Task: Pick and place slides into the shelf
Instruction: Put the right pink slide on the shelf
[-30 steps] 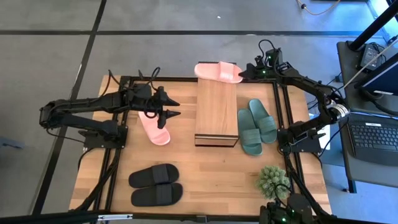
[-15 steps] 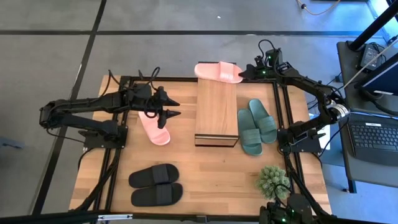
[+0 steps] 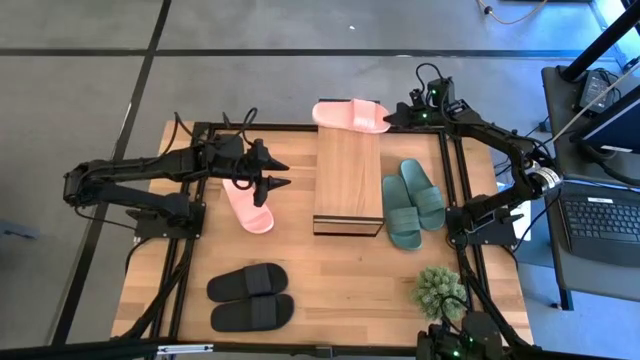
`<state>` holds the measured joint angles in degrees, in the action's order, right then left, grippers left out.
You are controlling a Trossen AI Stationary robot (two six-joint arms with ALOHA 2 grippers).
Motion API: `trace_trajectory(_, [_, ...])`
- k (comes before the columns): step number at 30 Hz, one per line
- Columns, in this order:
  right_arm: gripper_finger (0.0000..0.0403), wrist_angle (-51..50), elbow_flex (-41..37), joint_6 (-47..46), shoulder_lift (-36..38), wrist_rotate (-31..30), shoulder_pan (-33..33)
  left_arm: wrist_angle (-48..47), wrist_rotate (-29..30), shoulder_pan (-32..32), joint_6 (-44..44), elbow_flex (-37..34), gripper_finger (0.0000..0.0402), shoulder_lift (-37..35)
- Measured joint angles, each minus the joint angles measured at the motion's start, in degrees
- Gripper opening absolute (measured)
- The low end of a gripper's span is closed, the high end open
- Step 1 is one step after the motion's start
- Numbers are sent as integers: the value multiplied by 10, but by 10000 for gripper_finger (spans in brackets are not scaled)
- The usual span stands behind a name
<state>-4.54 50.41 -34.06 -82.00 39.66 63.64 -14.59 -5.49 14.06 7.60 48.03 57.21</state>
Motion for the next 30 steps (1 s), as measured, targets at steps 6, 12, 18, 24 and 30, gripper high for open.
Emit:
trace_trajectory(6, [85, 0, 0, 18, 0, 0, 0, 0, 0, 0, 0, 0, 197, 0])
trace_trajectory(12, [137, -2, 0, 43, 0, 0, 0, 0, 0, 0, 0, 0, 197, 0])
trace_trajectory(18, [224, 2, 0, 29, 0, 0, 0, 0, 0, 0, 0, 0, 197, 0])
trace_trajectory(24, [277, 27, 0, 29, 0, -2, 0, 0, 0, 0, 0, 0, 197, 0])
trace_trajectory(30, [283, 76, 0, 30, 1, -47, 0, -1, 0, 0, 13, 0, 197, 0])
